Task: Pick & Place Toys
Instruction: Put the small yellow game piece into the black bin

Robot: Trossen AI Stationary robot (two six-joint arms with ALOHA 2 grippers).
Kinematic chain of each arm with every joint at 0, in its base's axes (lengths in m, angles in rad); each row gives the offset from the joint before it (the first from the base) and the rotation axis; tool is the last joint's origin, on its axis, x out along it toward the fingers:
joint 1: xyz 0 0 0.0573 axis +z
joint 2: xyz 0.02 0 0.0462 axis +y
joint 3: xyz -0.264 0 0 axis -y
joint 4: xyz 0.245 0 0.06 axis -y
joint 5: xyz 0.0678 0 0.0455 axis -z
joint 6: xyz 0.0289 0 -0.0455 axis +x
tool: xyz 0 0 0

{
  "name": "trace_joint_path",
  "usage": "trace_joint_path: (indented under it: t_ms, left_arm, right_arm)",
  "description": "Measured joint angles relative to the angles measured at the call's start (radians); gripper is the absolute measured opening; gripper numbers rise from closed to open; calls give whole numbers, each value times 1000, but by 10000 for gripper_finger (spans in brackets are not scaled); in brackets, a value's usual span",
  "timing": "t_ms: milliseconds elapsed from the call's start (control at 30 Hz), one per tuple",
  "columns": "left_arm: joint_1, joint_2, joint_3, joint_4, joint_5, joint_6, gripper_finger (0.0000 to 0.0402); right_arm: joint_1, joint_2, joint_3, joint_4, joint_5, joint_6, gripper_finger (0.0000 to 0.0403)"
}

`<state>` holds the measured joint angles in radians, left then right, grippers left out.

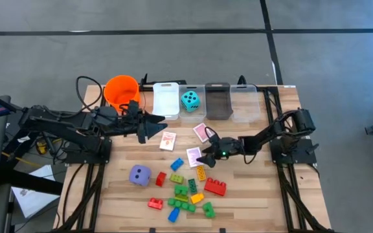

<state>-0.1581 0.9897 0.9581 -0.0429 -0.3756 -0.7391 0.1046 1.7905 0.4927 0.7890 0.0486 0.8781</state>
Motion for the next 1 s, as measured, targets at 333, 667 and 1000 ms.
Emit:
trace_joint_path:
  t_ms: [333,667,1000]
  left_arm:
    - [0,0,0,-2,-1,54,298]
    - [0,0,0,-2,-1,143,298]
    - [0,0,-37,-1,-1,148,298]
  right_arm:
    - [46,-3,14,-76,2,-120,385]
    - [80,1,216,-370,-62,-300,385]
    - [71,0,383,-687,4,-517,385]
